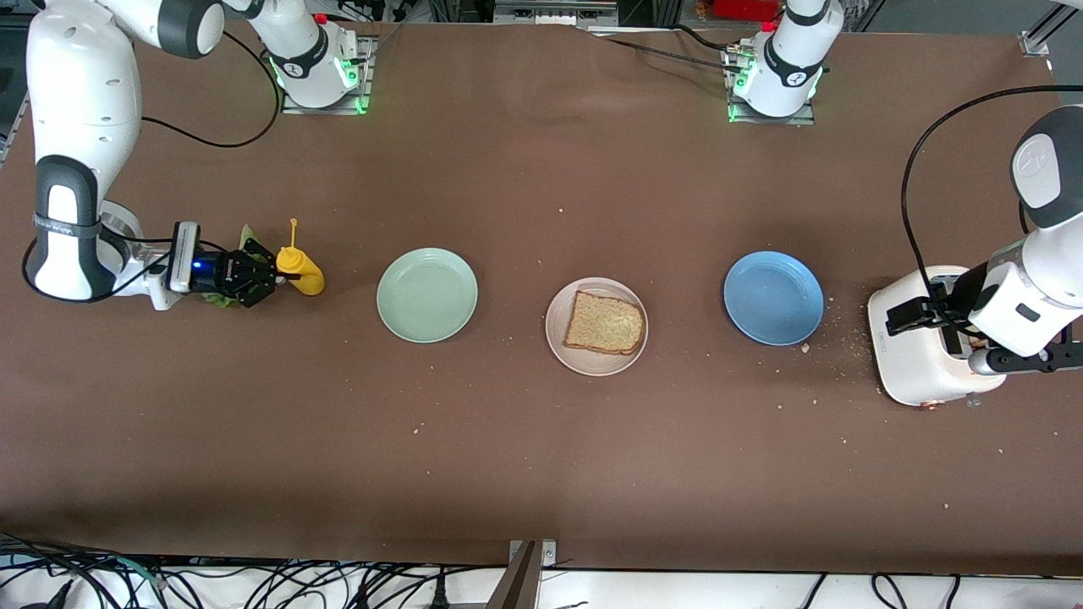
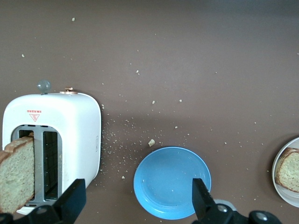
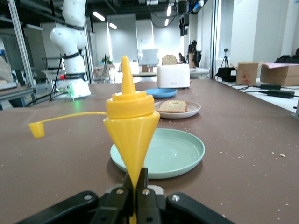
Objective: Make sandwich in beige plate with both arms
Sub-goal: 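Lower the mustard bottle onto the table with the right gripper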
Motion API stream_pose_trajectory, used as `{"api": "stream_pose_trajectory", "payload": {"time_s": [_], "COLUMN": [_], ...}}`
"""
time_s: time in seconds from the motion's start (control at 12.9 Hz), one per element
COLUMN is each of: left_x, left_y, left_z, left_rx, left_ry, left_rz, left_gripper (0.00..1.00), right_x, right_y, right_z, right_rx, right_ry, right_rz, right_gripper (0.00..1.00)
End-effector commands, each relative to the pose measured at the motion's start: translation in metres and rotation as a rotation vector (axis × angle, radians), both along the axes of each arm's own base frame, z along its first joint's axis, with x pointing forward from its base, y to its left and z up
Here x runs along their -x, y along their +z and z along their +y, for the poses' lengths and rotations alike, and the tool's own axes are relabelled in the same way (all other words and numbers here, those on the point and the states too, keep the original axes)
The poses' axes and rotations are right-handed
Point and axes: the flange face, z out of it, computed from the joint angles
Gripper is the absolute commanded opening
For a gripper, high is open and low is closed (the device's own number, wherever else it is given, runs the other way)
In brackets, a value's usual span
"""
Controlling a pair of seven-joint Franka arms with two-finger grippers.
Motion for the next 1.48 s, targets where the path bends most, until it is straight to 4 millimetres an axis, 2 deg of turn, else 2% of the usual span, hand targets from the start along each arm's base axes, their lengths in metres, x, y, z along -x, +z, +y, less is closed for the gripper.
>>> {"api": "stream_pose_trajectory", "payload": {"time_s": [0.0, 0.16, 0.47, 0.7, 0.78, 0.93, 1.01, 1.17, 1.32, 1.4], "left_x": [0.002, 0.002, 0.002, 0.002, 0.001, 0.001, 0.001, 0.001, 0.001, 0.001], "left_y": [0.003, 0.003, 0.003, 0.003, 0.002, 0.002, 0.002, 0.002, 0.002, 0.001], "left_z": [-0.001, -0.002, -0.002, -0.003, -0.003, -0.003, -0.003, -0.003, -0.003, -0.003], "left_rx": [-0.034, -0.034, -0.034, -0.034, -0.034, -0.034, -0.034, -0.034, -0.034, -0.034], "left_ry": [0.0, -0.001, 0.0, -0.001, -0.001, -0.001, -0.001, -0.001, -0.001, -0.001], "left_rz": [0.004, 0.004, 0.004, 0.004, 0.006, 0.004, 0.006, 0.004, 0.006, 0.006], "left_gripper": [1.0, 1.0, 1.0, 1.0, 1.0, 1.0, 1.0, 1.0, 1.0, 1.0], "right_x": [-0.004, -0.01, -0.007, -0.007, -0.007, -0.015, -0.016, -0.016, -0.022, -0.026], "right_y": [-0.014, -0.012, -0.024, -0.025, -0.025, -0.02, -0.019, -0.019, -0.014, -0.009], "right_z": [-0.008, -0.009, -0.008, -0.008, -0.008, -0.008, -0.008, -0.008, -0.011, -0.018], "right_rx": [-0.085, -0.079, -0.081, -0.08, -0.079, -0.072, -0.072, -0.071, -0.061, -0.05], "right_ry": [-0.006, 0.002, 0.002, 0.002, 0.001, 0.012, 0.013, 0.013, 0.021, 0.013], "right_rz": [-0.064, -0.069, -0.058, -0.047, -0.039, -0.057, -0.059, -0.058, -0.038, -0.014], "right_gripper": [0.0, 0.0, 0.0, 0.0, 0.14, 0.57, 0.67, 0.69, 0.79, 1.0]}}
